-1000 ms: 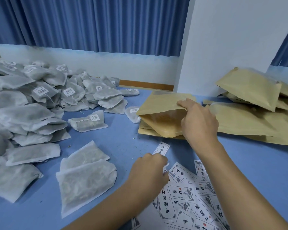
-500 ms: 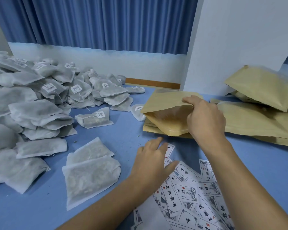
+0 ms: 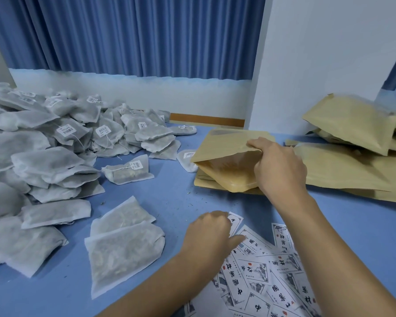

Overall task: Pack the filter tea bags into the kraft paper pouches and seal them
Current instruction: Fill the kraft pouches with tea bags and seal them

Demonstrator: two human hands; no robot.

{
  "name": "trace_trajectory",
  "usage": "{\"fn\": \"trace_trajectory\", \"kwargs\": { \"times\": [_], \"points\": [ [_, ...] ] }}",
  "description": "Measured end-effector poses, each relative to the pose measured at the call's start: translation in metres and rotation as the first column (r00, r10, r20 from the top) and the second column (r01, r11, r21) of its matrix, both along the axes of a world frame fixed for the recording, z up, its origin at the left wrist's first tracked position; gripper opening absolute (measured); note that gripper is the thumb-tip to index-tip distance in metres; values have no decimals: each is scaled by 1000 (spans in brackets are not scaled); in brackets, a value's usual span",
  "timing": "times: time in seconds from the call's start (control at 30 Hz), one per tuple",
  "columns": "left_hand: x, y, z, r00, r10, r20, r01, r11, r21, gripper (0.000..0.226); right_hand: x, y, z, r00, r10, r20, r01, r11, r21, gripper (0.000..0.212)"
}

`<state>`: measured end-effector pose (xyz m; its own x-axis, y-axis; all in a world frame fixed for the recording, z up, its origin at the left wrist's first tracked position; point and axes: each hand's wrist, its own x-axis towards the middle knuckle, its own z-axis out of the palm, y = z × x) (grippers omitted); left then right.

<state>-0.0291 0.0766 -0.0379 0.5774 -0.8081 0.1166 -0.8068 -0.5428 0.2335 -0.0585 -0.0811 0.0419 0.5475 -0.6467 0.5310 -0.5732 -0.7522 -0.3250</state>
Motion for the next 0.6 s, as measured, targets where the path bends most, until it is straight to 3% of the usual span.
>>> {"fn": "trace_trajectory", "kwargs": {
  "times": [0.13,0.23,0.33,0.4,0.47,0.5,0.6],
  "points": [
    [-8,-7,-4,999,40,25,-40,999,29,35,-1,2,2,1000,-7,-7,7,999,32,70],
    [-16,-12,-8,994,-27,103,21,998,64,42,-3,4,2,1000,-8,-11,8,1000,25,70],
    [-17,-12,-4,992,-45,116,40,998,44,31,-3,4,3,1000,-11,-21,12,999,37,71],
    [-15,-6,3,989,-46,138,41,998,40,47,-3,5,3,1000,-13,-19,14,999,38,71],
    [-10,-2,3,954,31,298,26,982,-186,53,-3,6,3,999,-15,-32,16,999,48,71],
    [-6,0,3,937,64,343,58,941,-333,44,-3,6,4,999,-14,-45,16,998,57,71],
    [3,1,20,890,65,452,289,688,-666,14,-3,6,7,997,-2,-74,7,998,67,70]
  ]
}}
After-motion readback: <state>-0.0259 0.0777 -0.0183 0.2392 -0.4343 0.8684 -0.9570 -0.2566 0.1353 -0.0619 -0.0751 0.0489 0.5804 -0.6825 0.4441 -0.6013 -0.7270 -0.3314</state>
